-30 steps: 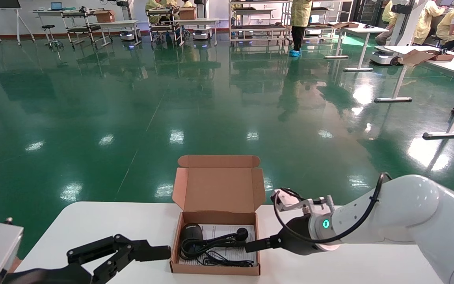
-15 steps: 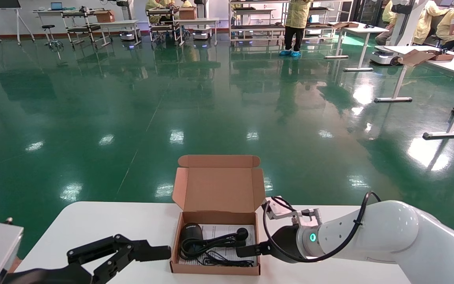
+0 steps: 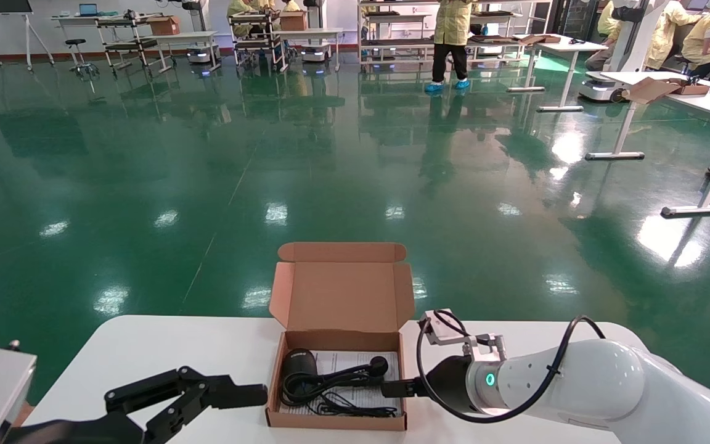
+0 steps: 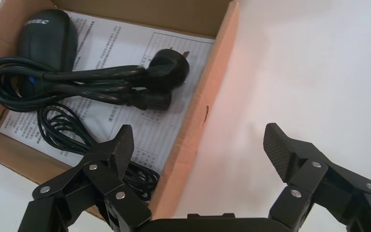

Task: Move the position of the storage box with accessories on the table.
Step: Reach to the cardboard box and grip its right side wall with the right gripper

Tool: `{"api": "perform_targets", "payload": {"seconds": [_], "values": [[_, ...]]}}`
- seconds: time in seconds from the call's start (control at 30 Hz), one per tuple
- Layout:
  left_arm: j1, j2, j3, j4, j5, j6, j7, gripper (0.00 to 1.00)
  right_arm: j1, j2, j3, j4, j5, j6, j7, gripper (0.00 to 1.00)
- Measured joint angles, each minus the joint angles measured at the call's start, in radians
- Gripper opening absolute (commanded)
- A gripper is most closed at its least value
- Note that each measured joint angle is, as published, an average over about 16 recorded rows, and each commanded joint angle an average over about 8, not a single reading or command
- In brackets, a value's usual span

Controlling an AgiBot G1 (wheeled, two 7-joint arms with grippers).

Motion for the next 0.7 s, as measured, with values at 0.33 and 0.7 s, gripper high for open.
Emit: {"api": "perform_targets", "payload": {"seconds": [0.33,0.7], "values": [[0.000,0.000,0.000,0.000,0.000,0.000,0.000,1.00,-0.011,0.000,-0.045,0.002,0.039,0.044,0.009,0.01],[0.000,0.000,0.000,0.000,0.000,0.000,0.000,1.00,-0.018,0.000,-0.089,0.011,0.082,0.064,0.015,0.00]]}}
